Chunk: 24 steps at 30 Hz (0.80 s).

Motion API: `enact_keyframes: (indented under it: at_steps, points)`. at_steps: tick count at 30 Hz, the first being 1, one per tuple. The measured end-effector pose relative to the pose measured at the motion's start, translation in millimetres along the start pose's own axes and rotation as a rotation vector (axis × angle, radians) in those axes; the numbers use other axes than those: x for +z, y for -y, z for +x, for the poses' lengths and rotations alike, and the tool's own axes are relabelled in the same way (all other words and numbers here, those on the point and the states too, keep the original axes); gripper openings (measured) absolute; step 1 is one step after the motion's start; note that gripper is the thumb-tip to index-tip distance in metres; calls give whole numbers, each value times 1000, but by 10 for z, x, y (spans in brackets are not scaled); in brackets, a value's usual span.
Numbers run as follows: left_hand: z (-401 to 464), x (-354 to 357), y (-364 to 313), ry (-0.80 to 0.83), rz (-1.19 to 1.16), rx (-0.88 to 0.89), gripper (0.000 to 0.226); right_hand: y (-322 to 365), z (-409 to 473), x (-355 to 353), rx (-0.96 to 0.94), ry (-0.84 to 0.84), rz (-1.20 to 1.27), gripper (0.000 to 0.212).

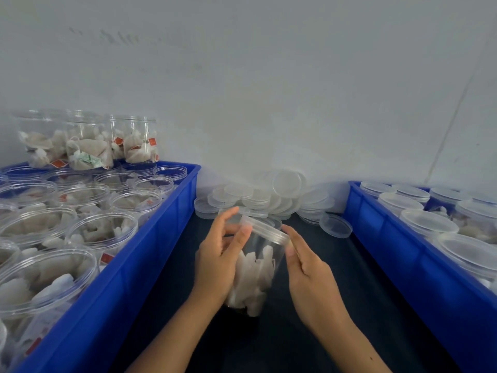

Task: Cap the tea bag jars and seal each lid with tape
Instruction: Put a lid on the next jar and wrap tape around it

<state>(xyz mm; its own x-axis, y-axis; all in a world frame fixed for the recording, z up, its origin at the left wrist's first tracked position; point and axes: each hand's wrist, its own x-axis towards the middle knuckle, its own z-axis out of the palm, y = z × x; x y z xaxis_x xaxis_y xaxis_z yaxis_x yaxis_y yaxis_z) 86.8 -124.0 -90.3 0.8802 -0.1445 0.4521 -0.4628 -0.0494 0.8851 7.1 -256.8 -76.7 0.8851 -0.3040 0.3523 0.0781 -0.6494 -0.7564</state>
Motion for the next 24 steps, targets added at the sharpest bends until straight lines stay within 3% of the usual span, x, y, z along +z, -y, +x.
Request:
enact_keyframes:
  at_steps: [3,8,16,21,24]
  points:
    - [-51,67,-60,-81,238,23,61,36,-23,32,-43,-20,-53,43]
    - [-72,137,-141,8,385,-35,69,61,-48,22,-74,16,-120,46]
    - [-42,95,-100,-10,334,-84,84,97,-39,-114,-125,101,-209,52]
    - [9,0,-65,-47,181,-159,90,140,-55,-226,-89,25,-372,63]
    - [31,-21,-67,-17,152,-170,89,131,-32,-298,-86,-31,-436,50]
